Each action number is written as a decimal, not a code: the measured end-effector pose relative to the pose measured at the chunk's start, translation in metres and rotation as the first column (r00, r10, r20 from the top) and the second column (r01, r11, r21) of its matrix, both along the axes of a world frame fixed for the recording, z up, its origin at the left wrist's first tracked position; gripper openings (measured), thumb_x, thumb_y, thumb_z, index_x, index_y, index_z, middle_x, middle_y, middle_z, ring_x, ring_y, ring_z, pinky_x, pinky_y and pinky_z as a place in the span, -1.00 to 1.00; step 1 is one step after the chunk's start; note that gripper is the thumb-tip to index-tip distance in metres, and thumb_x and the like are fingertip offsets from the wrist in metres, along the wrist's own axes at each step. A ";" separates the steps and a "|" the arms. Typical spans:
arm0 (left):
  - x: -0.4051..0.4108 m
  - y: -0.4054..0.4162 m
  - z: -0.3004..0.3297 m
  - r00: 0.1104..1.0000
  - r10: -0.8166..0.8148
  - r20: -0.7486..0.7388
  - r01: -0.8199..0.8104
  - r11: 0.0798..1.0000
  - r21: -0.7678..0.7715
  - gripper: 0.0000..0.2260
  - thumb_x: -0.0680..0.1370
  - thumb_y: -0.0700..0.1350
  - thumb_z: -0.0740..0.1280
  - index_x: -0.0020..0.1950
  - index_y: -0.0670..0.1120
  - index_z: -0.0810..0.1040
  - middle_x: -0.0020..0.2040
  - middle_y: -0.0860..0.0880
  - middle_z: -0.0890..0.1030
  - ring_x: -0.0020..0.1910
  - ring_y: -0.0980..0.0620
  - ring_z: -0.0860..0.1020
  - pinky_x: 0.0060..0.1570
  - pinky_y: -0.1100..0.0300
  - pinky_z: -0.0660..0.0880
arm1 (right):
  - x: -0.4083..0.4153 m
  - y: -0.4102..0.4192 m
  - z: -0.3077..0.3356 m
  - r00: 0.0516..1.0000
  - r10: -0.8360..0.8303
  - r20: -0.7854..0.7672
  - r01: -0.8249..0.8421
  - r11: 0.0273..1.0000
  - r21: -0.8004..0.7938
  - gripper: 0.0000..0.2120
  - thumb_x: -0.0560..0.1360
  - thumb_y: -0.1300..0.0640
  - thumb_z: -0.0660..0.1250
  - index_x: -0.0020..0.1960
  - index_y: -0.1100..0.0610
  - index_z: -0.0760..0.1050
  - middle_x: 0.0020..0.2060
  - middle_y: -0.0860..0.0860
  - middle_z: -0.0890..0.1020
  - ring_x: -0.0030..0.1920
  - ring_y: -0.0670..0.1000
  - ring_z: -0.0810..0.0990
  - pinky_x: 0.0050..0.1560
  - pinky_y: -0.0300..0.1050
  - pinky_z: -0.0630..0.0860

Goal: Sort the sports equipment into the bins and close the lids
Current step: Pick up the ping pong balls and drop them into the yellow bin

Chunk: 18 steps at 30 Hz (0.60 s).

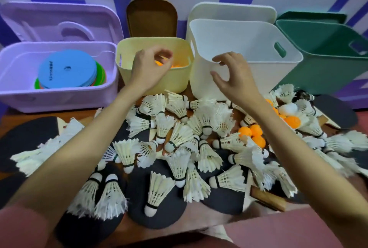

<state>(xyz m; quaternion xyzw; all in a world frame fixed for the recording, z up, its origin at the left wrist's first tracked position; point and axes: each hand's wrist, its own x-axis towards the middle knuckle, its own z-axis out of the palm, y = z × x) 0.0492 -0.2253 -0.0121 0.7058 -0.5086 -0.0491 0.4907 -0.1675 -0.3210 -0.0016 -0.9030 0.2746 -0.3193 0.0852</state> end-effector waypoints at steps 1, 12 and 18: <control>-0.014 0.003 0.005 0.999 -0.046 0.028 0.046 0.999 -0.016 -0.85 0.49 -0.11 0.38 0.03 -0.08 0.65 -0.12 0.07 0.65 -0.26 0.23 0.55 -0.19 0.37 0.49 | -0.016 -0.001 -0.001 1.000 -0.018 -0.017 0.019 1.000 0.012 -0.74 0.49 0.13 0.33 0.15 0.19 0.50 0.04 0.09 0.57 0.05 0.07 0.51 0.07 -0.14 0.36; -0.164 -0.025 -0.016 0.772 -0.599 0.212 0.503 0.779 0.373 -0.87 0.51 -0.10 0.38 0.00 -0.08 0.65 -0.09 0.03 0.67 -0.13 0.12 0.59 -0.07 0.22 0.52 | -0.155 0.002 -0.036 0.913 -0.255 -0.319 0.320 0.932 0.172 -0.78 0.43 0.18 0.42 0.07 0.18 0.58 0.01 0.15 0.57 0.05 0.15 0.52 0.00 -0.08 0.40; -0.201 -0.055 -0.045 0.683 -0.628 0.374 0.347 0.729 0.589 -0.84 0.51 -0.05 0.34 0.06 -0.06 0.60 -0.02 -0.01 0.63 0.00 -0.02 0.56 -0.08 0.07 0.54 | -0.169 0.017 -0.074 0.800 -0.303 -0.518 0.409 0.907 0.101 -0.74 0.43 -0.02 0.42 0.06 0.09 0.61 0.15 0.10 0.54 0.18 0.19 0.43 0.17 0.08 0.31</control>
